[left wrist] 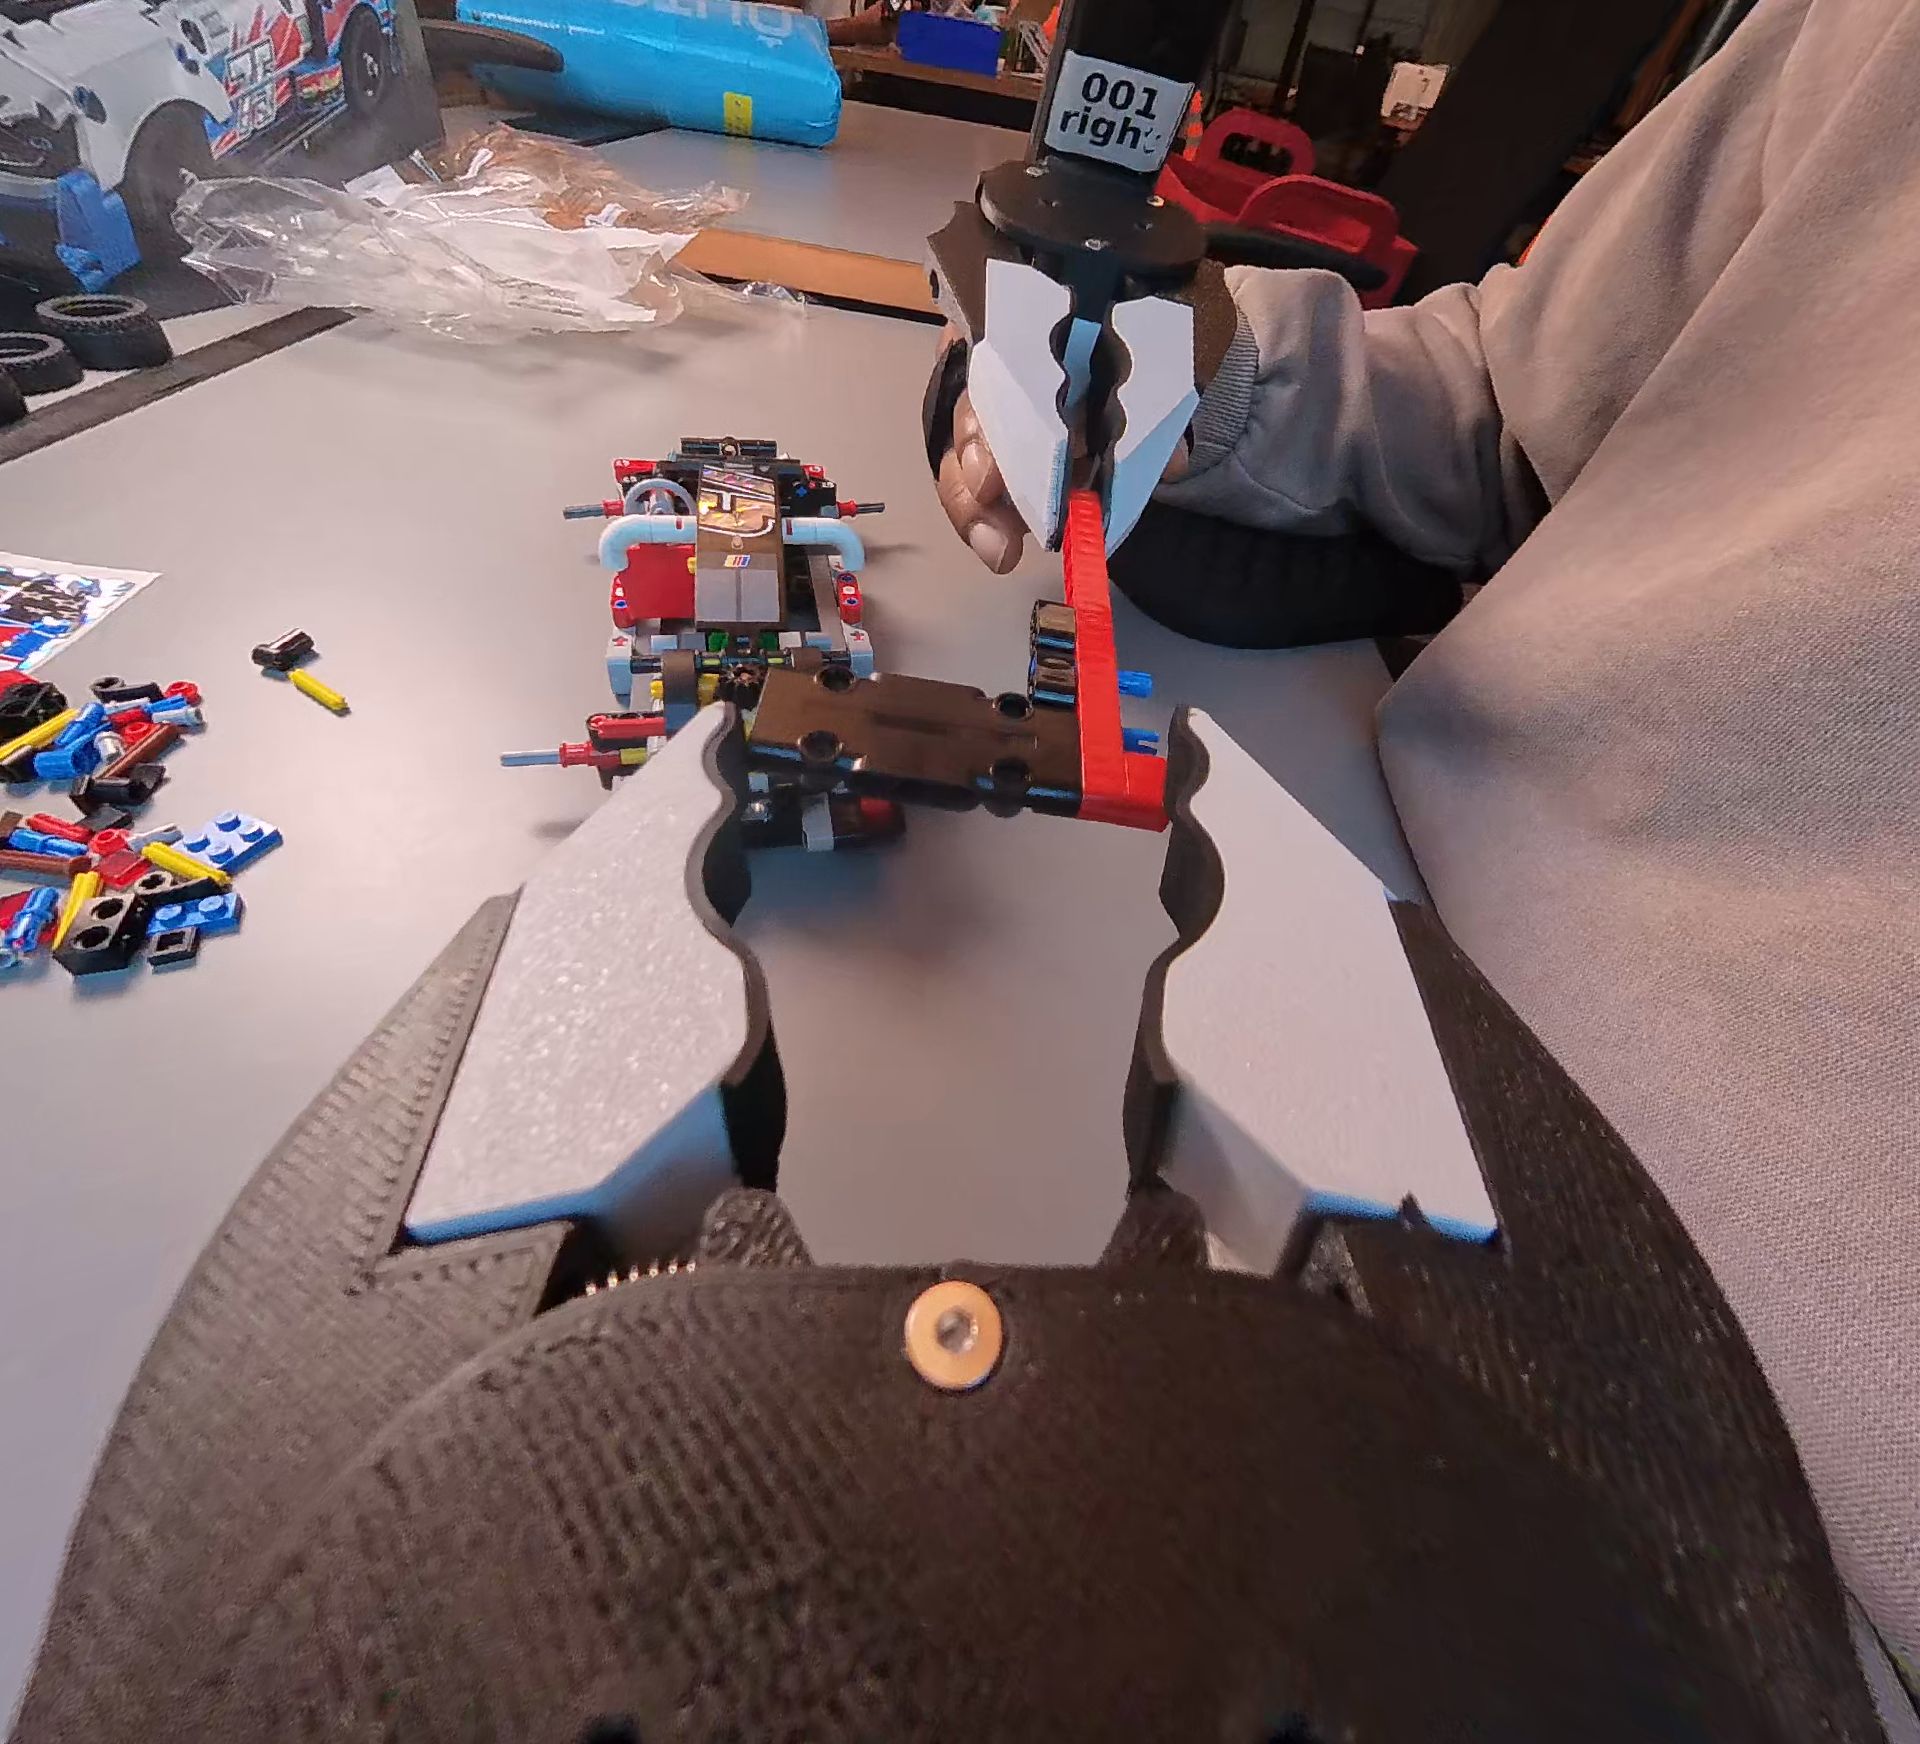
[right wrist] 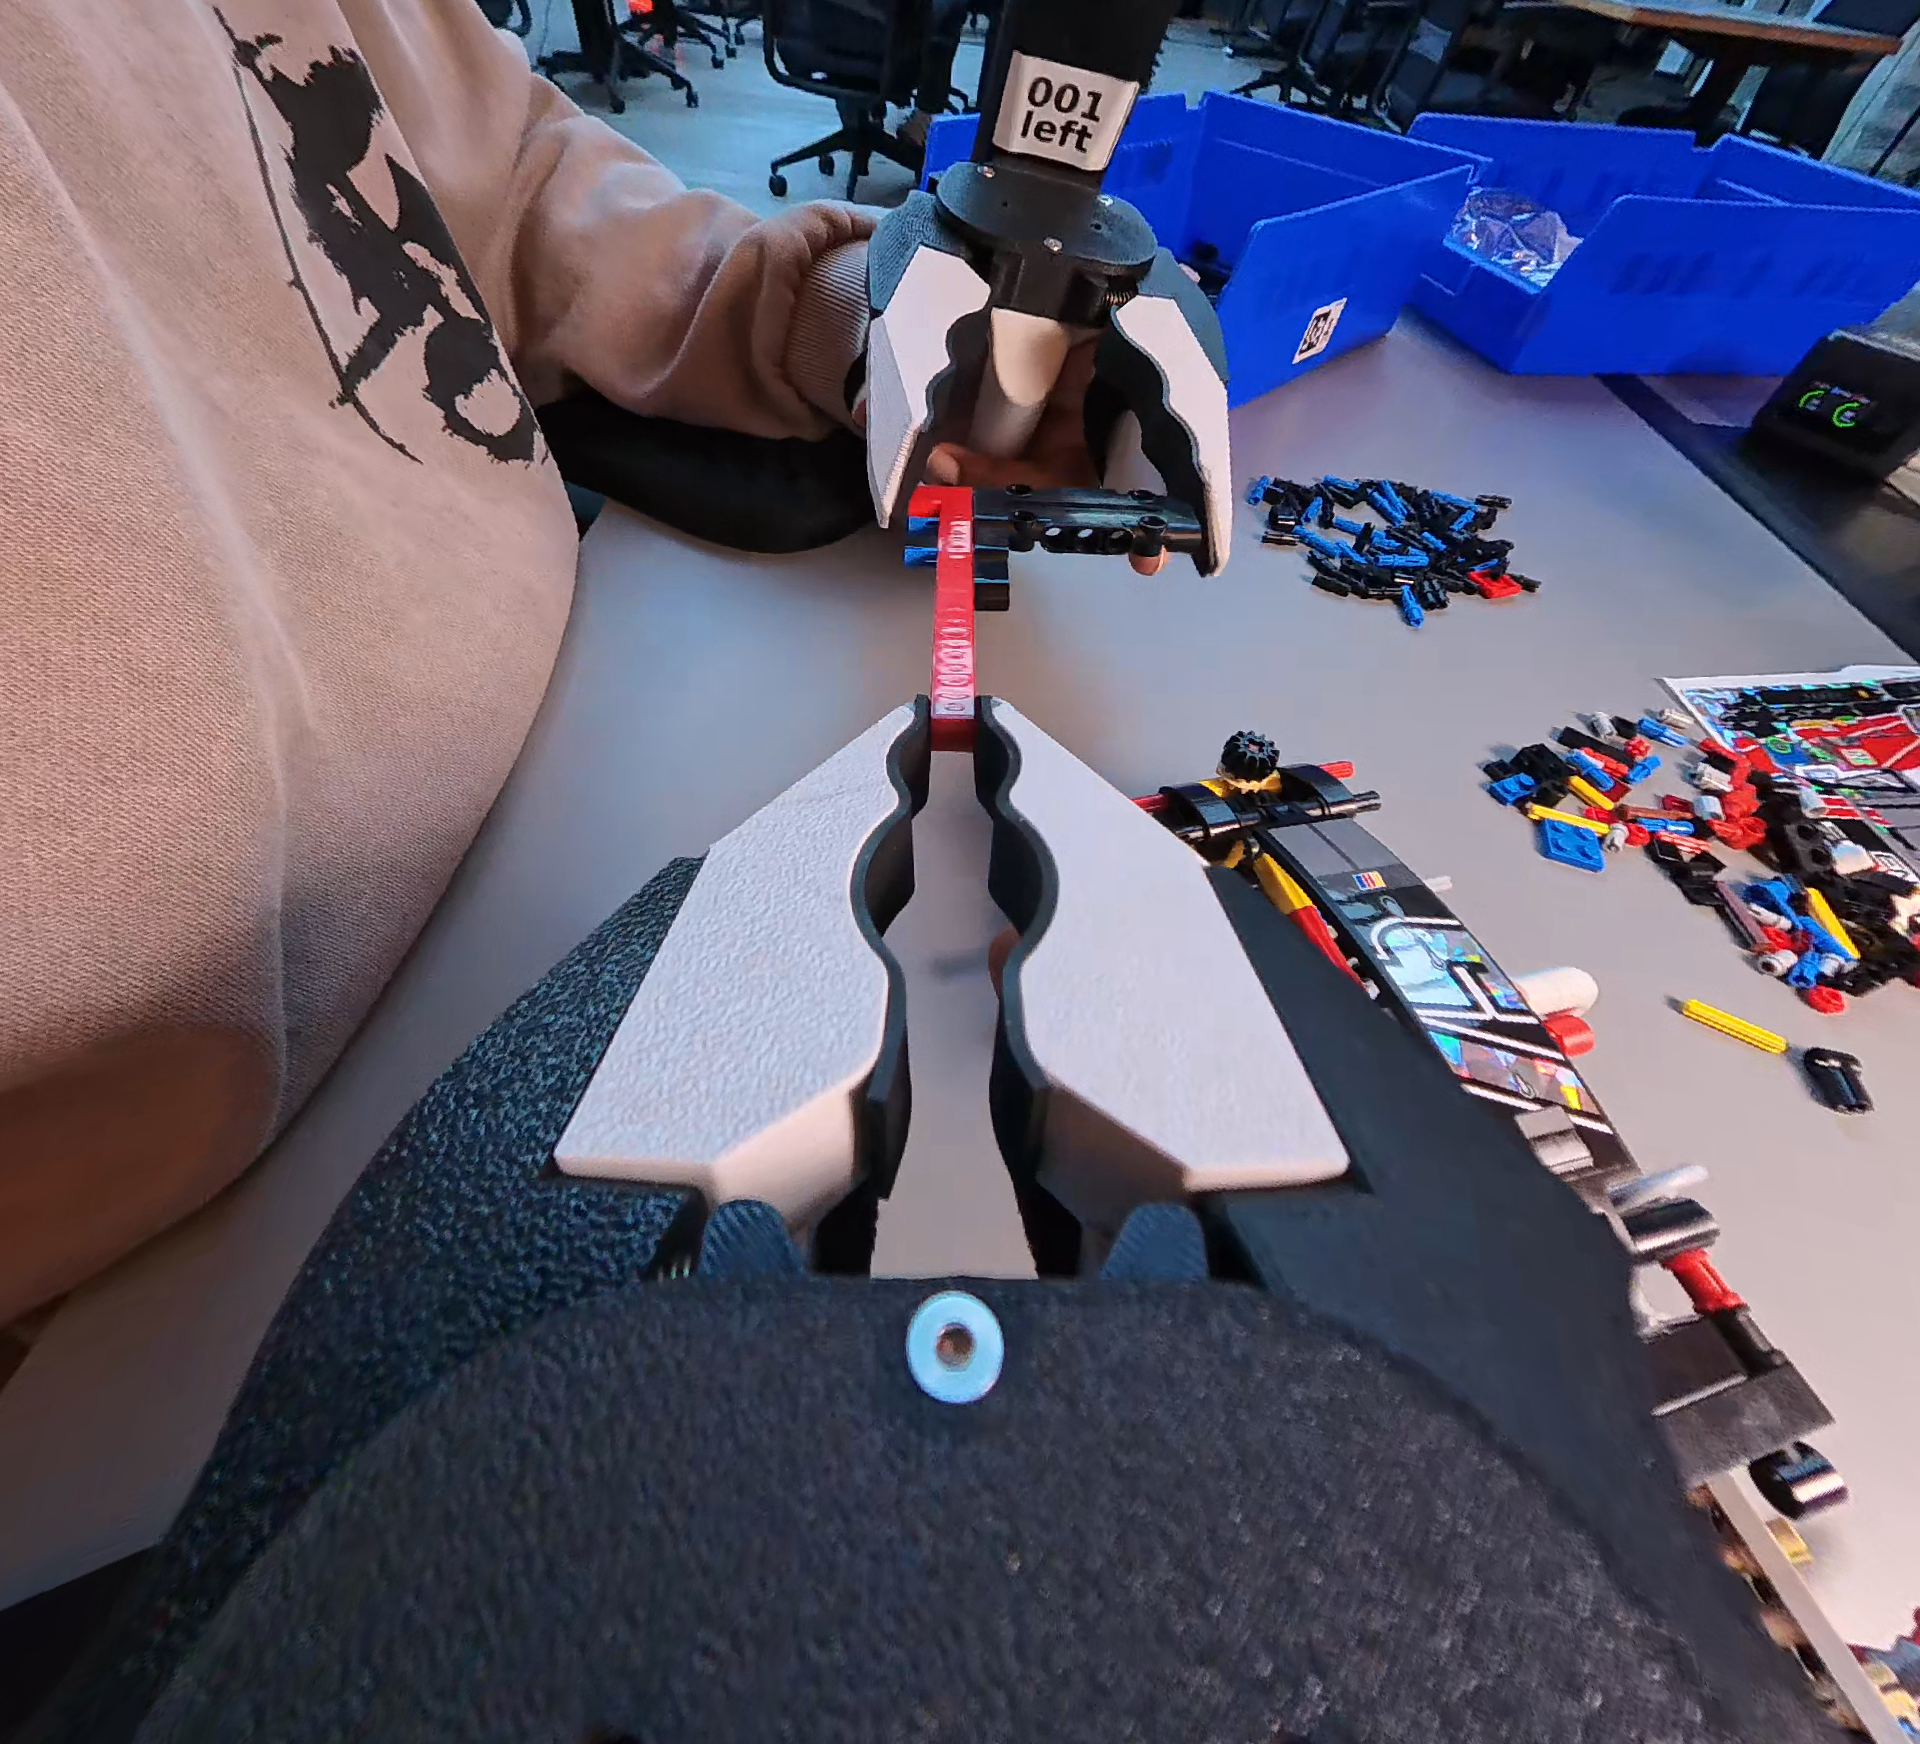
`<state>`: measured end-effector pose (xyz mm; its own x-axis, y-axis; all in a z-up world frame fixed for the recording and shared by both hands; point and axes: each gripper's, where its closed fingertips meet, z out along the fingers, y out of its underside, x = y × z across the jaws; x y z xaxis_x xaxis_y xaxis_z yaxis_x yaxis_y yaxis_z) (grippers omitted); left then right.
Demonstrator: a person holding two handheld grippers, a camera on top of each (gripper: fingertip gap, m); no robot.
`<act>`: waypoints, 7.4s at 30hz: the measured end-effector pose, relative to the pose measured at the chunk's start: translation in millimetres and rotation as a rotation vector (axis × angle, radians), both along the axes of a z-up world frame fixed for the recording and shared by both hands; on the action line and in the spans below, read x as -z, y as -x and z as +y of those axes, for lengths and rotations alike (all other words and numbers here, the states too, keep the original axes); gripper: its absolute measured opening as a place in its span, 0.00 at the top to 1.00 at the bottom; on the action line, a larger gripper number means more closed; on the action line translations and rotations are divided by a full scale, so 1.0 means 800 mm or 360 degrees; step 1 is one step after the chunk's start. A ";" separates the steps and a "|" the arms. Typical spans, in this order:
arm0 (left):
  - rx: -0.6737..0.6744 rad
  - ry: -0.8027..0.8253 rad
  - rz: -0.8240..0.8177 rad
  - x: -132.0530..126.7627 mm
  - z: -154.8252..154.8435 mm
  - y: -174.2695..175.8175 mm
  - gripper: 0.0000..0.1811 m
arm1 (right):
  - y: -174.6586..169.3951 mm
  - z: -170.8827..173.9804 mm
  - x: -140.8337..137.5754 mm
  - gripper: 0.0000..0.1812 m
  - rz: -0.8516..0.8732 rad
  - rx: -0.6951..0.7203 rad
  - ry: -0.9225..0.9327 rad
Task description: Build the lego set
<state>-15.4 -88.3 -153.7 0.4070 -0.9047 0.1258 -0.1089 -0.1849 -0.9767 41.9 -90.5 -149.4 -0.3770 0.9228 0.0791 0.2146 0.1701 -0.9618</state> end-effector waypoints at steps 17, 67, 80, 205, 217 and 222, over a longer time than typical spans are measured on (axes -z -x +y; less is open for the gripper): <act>-0.0068 -0.0062 0.0011 -0.004 0.006 0.009 0.56 | -0.004 0.003 -0.004 0.97 0.0020 0.0014 0.0016; -0.0229 0.0300 0.0480 0.075 0.029 -0.012 0.56 | -0.025 0.058 0.062 0.93 -0.0523 0.0376 -0.0131; -0.0282 0.0323 0.0397 0.072 0.040 -0.010 0.56 | -0.078 0.178 0.002 0.73 -0.0246 0.1018 -0.0269; -0.0159 0.0328 0.0373 0.070 0.006 0.003 0.65 | -0.029 0.181 0.070 0.65 -0.1641 -0.0185 0.0190; -0.0449 0.0185 0.0309 0.051 0.036 0.034 0.63 | -0.030 0.176 0.076 0.65 -0.1517 -0.0133 -0.0079; -0.0467 0.0190 0.0315 0.053 0.040 0.035 0.63 | -0.033 0.174 0.082 0.65 -0.1410 -0.0076 -0.0326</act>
<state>-43.4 -56.7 -196.1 0.6739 -0.7296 0.1165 -0.2189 -0.3478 -0.9117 68.5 48.9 -214.7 -0.4155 0.9044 -0.0973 0.8490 0.3471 -0.3984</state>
